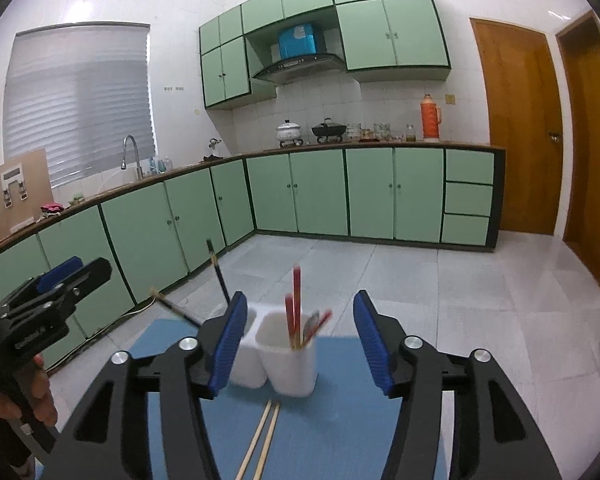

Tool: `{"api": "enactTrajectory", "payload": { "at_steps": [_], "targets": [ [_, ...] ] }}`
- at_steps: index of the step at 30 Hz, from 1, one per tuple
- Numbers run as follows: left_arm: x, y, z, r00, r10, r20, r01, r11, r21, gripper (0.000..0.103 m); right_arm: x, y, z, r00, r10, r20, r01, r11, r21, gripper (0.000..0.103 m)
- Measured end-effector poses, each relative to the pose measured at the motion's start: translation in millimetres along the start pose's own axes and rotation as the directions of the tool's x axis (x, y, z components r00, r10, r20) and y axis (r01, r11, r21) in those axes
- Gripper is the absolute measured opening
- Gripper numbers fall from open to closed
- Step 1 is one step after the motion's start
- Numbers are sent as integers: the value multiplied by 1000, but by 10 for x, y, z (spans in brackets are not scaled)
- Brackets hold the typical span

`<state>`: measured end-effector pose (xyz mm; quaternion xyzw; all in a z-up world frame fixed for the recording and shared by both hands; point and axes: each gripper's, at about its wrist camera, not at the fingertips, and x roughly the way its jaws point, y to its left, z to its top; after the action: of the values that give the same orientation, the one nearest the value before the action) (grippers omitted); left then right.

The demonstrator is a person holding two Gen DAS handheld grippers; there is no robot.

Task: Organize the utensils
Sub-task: 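Move both tools back over the last two chopsticks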

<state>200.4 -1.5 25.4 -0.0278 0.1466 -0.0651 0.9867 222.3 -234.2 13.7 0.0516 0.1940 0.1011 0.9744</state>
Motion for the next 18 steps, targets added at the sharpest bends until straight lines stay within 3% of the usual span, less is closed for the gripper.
{"api": "enactTrajectory", "payload": {
  "at_steps": [7,11,18],
  "targets": [
    [-252,37,-479,996,18,-86,-17,1000,12,89,-273,-49,-481,998,-38,-42,39,998,42,75],
    [-308,64,-757,988,23,-153,-20,1000,18,92,-379,-64,-763,996,-53,-72,58,995,79,90],
    [-376,88,-1250,966,29,-256,-20,999,40,94,-388,-26,-1236,985,-66,-161,82,992,97,90]
  ]
}}
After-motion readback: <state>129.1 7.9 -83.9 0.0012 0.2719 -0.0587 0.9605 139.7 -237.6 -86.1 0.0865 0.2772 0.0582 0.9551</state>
